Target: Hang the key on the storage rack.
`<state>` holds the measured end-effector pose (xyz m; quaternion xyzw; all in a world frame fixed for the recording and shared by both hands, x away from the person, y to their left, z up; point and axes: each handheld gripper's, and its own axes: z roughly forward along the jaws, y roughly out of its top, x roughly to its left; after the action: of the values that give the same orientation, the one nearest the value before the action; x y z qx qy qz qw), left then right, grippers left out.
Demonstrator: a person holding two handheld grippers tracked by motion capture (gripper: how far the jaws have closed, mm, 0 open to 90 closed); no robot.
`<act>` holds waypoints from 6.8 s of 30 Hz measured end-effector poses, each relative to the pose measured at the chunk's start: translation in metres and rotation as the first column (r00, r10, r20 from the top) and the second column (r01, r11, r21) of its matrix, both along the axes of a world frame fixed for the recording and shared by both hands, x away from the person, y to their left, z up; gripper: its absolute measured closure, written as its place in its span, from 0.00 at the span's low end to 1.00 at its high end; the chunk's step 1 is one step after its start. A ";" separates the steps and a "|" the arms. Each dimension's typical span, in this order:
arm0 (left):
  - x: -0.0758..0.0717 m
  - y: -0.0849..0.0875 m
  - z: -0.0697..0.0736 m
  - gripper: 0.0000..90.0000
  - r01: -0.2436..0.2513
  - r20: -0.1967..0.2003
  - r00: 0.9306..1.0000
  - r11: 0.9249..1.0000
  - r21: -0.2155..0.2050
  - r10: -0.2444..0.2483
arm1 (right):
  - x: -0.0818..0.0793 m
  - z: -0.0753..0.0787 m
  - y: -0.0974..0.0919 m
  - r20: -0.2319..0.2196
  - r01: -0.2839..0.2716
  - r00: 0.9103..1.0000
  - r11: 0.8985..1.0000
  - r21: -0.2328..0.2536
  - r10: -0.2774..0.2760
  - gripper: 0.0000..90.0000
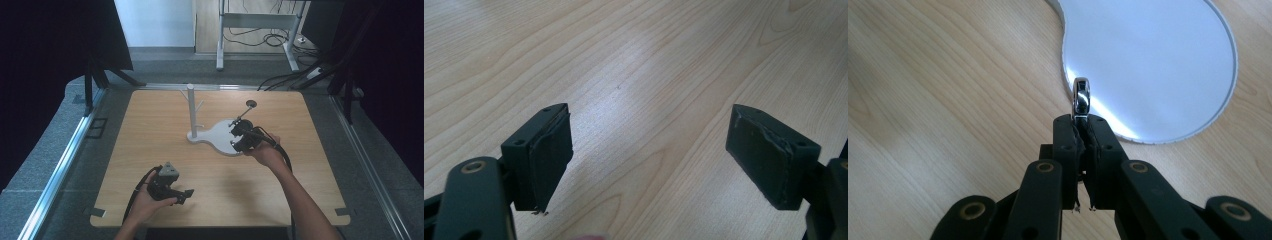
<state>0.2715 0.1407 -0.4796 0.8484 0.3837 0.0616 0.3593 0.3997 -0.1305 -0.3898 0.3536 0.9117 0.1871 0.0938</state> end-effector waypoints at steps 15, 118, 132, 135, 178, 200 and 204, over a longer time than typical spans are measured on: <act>0.001 0.002 0.001 0.21 -0.005 0.005 1.000 1.000 -0.005 0.005 | 0.017 0.012 0.019 0.030 0.018 0.999 0.999 0.029 -0.019 0.94; -0.001 0.003 0.004 0.21 0.019 -0.006 1.000 0.999 -0.026 -0.019 | 0.105 0.039 0.089 0.049 0.039 0.998 0.997 0.060 -0.042 0.94; -0.001 0.003 0.003 0.21 0.024 -0.012 1.000 0.999 -0.027 -0.025 | 0.114 0.049 0.100 0.069 0.041 0.997 0.998 0.052 -0.044 0.94; -0.001 0.002 0.003 0.21 0.024 -0.010 1.000 0.999 -0.028 -0.025 | 0.115 0.050 0.099 0.073 0.043 0.996 0.998 0.046 -0.046 0.94; 0.004 0.004 -0.005 0.21 0.018 -0.032 0.999 1.000 -0.008 -0.018 | 0.105 0.039 0.109 0.087 0.012 0.996 0.997 0.082 -0.019 0.91; 0.004 -0.002 -0.009 0.22 0.026 -0.032 0.999 0.999 0.018 -0.026 | 0.038 0.037 0.069 0.142 -0.094 0.988 0.978 0.189 0.067 0.68; 0.004 -0.002 -0.009 0.22 0.019 -0.031 0.999 1.000 0.023 -0.018 | 0.019 0.031 0.054 0.152 -0.105 0.986 0.968 0.227 0.072 0.66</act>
<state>0.2754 0.1388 -0.4889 0.8569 0.3806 0.0498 0.3441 0.4186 -0.0767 -0.3588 0.3067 0.8891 0.3220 0.1081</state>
